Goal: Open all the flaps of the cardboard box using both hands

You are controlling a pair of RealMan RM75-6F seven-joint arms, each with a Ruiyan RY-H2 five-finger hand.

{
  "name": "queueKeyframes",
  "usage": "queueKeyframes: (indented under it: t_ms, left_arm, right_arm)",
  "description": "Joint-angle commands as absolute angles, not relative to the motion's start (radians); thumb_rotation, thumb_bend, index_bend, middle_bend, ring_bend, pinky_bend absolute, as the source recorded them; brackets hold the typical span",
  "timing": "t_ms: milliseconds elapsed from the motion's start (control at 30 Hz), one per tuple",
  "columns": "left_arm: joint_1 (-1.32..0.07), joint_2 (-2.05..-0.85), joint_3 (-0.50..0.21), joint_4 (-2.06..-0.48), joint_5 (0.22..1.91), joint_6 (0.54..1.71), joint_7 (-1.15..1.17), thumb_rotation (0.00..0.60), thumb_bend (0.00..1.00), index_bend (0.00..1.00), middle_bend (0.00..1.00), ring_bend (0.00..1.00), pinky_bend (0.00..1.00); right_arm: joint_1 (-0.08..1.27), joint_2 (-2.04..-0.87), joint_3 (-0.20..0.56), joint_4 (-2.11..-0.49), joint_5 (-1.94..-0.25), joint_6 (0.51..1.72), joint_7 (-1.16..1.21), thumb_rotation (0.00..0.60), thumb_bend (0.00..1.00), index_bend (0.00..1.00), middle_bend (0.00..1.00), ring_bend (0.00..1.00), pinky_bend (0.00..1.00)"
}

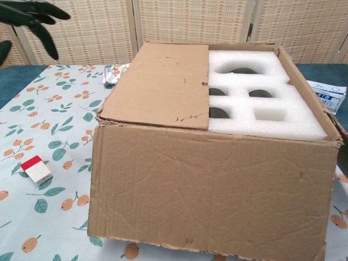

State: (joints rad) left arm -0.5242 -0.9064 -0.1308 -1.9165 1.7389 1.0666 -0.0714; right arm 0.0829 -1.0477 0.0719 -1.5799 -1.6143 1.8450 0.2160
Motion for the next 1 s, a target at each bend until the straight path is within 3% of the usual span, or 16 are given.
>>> queueKeyframes:
  t_ms: [33,233,400,567,1000]
  left_arm:
    - [-0.658,-0.920,-0.202,-1.951,1.650,0.918,-0.034,0.600,0.86,0.37,0.00,0.00,0.00]
    - [-0.803,-0.976,-0.267,-1.918,1.508,0.763,0.014,0.600,0.94,0.39,0.00,0.00,0.00]
    - [-0.887,-1.051,-0.308,-1.871,1.445,0.726,-0.003,0.600,0.98,0.43,0.00,0.00,0.00]
    - [-0.951,-1.111,-0.311,-1.809,1.400,0.684,-0.005,0.600,1.00,0.47,0.00,0.00,0.00]
    - [-1.110,-1.324,-0.306,-1.596,1.345,0.608,-0.030,0.600,1.00,0.44,0.00,0.00,0.00]
  right_arm:
    - [0.063,-1.031,0.089,-1.572,-1.596,1.855,0.260,0.308,0.30,0.41,0.00,0.00,0.00]
    - [0.058,-1.007,0.101,-1.561,-1.566,1.811,0.326,0.309,0.30,0.41,0.00,0.00,0.00]
    - [0.068,-0.990,0.107,-1.553,-1.555,1.763,0.386,0.307,0.30,0.41,0.00,0.00,0.00]
    - [0.072,-0.976,0.119,-1.546,-1.536,1.731,0.429,0.307,0.30,0.40,0.00,0.00,0.00]
    - [0.060,-0.936,0.157,-1.477,-1.474,1.678,0.635,0.307,0.30,0.40,0.00,0.00,0.00]
